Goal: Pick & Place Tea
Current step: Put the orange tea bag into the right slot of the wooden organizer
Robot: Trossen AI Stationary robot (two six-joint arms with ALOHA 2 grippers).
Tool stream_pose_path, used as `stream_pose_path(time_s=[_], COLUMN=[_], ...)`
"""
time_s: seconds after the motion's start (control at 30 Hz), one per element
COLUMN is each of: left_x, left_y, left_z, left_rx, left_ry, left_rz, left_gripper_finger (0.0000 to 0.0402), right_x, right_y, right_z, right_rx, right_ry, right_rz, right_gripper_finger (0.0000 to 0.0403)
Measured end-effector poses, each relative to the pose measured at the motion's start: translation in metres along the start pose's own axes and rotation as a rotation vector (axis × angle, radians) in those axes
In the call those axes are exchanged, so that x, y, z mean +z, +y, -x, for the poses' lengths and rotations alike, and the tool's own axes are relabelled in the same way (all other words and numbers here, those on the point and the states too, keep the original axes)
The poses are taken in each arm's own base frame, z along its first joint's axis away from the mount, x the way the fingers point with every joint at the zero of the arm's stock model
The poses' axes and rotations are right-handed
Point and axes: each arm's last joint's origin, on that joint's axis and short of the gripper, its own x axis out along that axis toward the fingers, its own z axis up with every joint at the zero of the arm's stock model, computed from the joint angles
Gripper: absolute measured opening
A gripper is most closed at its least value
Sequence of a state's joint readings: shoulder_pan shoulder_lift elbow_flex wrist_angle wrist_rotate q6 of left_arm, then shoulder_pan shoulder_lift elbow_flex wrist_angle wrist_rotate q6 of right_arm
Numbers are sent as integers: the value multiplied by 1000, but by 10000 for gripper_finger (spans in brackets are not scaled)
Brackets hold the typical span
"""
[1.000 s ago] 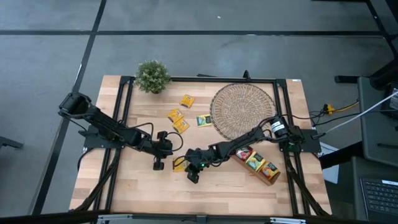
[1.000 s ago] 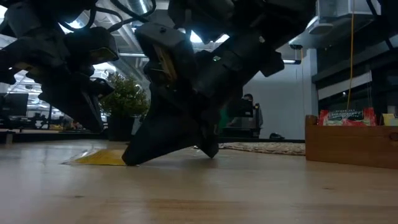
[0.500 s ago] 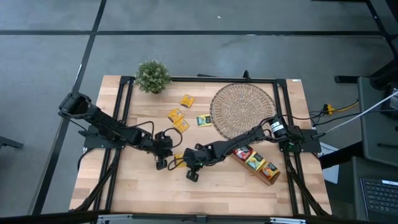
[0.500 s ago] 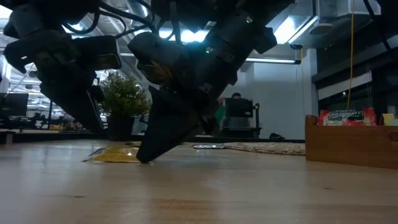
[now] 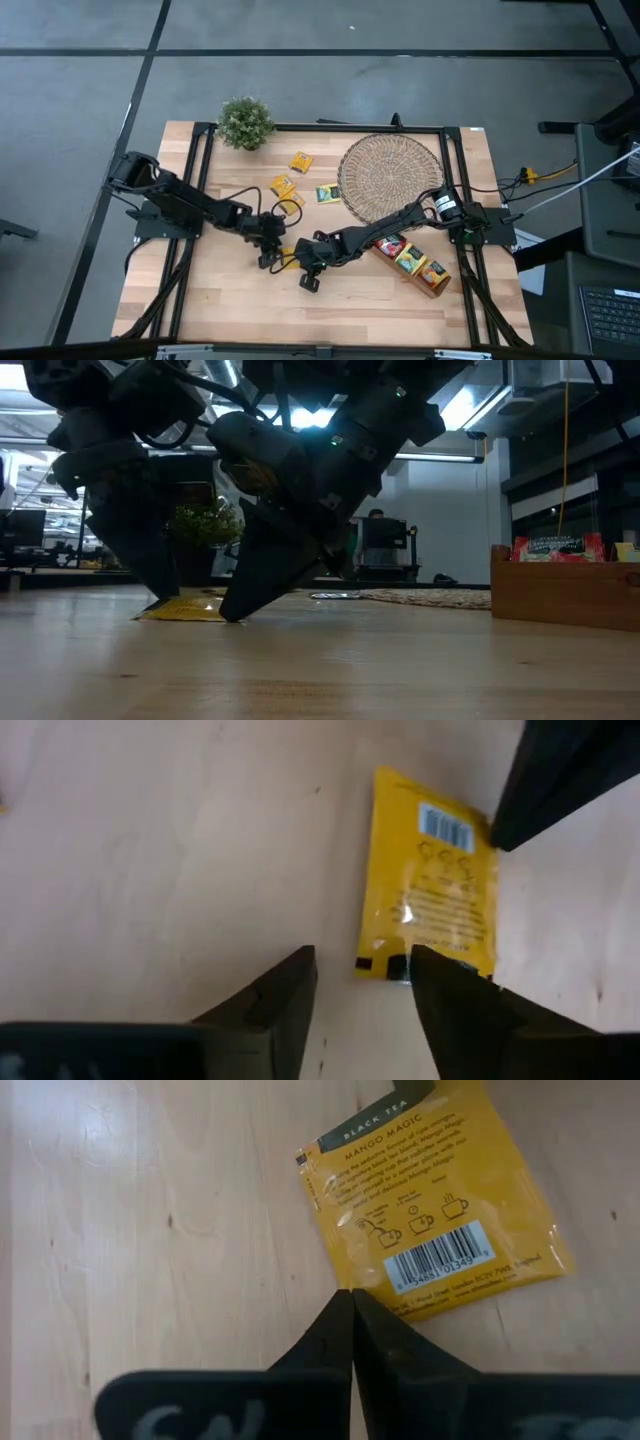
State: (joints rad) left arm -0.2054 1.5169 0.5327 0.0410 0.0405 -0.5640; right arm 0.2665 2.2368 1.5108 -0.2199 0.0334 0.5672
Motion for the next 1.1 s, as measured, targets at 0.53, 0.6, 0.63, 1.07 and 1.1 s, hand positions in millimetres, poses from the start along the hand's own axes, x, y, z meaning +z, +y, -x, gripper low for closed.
stream_pose_path(time_s=[0.53,0.6,0.63,1.07,1.1], left_x=[3,4,4,2,1], left_y=[-1,-2,-2,-5,-6], left_z=[0,0,0,0,0], left_rx=[-117,-118,-119,-122,-122], left_ry=[19,13,11,13,17], left_rz=[-27,-28,-29,-97,-109], left_gripper_finger=[105,75,60,2,2], right_x=[1,1,1,2,2], right_y=[0,0,0,1,1], right_z=[0,0,0,0,0], right_rx=[-17,-18,-18,10,23], right_ry=[-24,-25,-25,-18,-14], right_rz=[4,4,4,26,27], right_gripper_finger=[4,4,4,41,47])
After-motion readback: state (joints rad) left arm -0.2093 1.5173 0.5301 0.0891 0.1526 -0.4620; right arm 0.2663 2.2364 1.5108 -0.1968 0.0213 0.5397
